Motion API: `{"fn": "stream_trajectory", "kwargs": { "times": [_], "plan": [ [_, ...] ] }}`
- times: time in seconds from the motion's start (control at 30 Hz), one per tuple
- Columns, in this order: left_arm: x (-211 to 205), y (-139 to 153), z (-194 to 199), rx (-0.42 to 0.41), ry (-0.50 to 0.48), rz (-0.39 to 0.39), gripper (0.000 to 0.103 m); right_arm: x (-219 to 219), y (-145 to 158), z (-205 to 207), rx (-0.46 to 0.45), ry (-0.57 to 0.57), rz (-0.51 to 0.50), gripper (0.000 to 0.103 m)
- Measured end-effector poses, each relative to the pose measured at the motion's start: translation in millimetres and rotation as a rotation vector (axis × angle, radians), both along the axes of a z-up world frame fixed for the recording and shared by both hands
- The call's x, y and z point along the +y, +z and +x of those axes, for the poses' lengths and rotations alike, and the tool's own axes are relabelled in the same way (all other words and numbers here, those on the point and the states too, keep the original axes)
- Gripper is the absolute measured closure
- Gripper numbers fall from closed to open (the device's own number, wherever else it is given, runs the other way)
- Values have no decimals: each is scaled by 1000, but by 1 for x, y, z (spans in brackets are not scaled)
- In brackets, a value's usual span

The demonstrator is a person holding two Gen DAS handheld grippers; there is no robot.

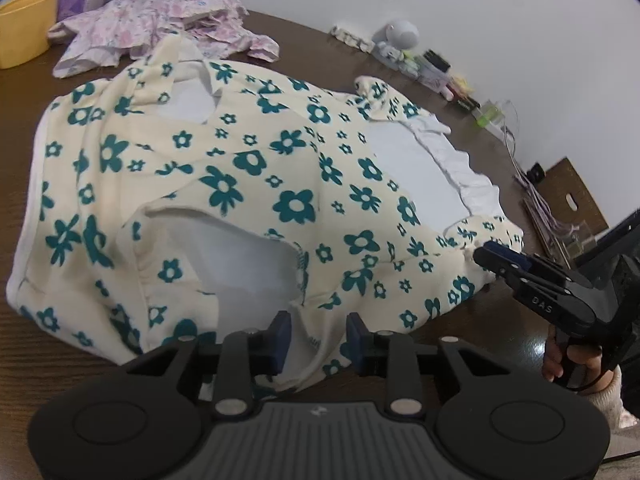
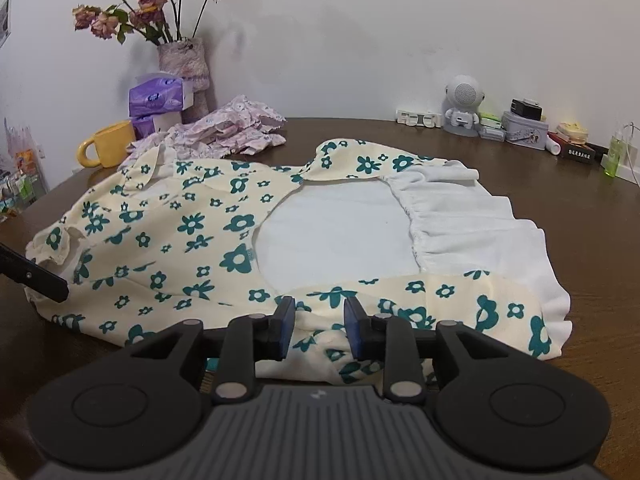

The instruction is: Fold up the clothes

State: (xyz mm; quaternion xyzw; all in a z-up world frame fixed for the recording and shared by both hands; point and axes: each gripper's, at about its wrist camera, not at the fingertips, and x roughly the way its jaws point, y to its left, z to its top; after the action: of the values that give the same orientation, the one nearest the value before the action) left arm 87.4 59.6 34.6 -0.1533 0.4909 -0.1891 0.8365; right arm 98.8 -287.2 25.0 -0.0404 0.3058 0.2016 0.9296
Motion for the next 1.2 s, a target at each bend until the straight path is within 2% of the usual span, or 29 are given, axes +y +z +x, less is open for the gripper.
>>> {"fn": "stream_trajectory", "kwargs": {
  "times": [0.03, 0.13, 0.37, 0.47, 0.53, 0.6, 0.67, 0.77, 0.83, 1.0, 1.07, 1.1, 1.13, 1.17, 1.2],
  "plan": [
    [0, -2, 1, 18, -14, -14, 102, 1, -2, 0, 4, 1, -7, 76],
    [-1, -6, 2, 53, -40, -17, 101, 2, -6, -2, 14, 6, -34, 76],
    [-5, -2, -1, 36, -61, 25, 99, 2, -8, -6, 28, 40, -116, 76],
    [-6, 9, -11, -47, -32, 80, 85, 2, -5, -4, 30, 38, -102, 74],
    [1, 20, -23, -129, 13, 97, 67, -1, 1, -3, 27, 30, -50, 74],
    [12, 31, -32, -196, 83, 112, 65, -5, 9, -3, 14, 24, 17, 73],
    [20, 38, -38, -250, 160, 177, 58, -4, 13, -2, -5, 19, 36, 71],
    [18, 36, -36, -280, 249, 392, 55, 8, 10, 5, -10, 12, 19, 70],
    [13, 31, -32, -294, 255, 495, 55, 17, 4, 7, -5, 20, 9, 70],
    [5, 23, -19, -326, 191, 559, 56, 36, -4, 8, -15, 35, -19, 69],
    [1, 17, -11, -319, 169, 584, 64, 39, -6, 9, -11, 32, -24, 69],
    [-1, 12, -7, -306, 159, 601, 73, 39, -7, 9, -5, 30, -23, 69],
    [-2, 6, -3, -293, 149, 618, 89, 38, -9, 10, 2, 28, -22, 69],
    [-2, 2, 0, -283, 141, 629, 97, 37, -10, 10, 7, 24, -23, 69],
    [-2, 0, -1, -283, 137, 633, 98, 36, -11, 11, 11, 21, -23, 69]
  ]
}}
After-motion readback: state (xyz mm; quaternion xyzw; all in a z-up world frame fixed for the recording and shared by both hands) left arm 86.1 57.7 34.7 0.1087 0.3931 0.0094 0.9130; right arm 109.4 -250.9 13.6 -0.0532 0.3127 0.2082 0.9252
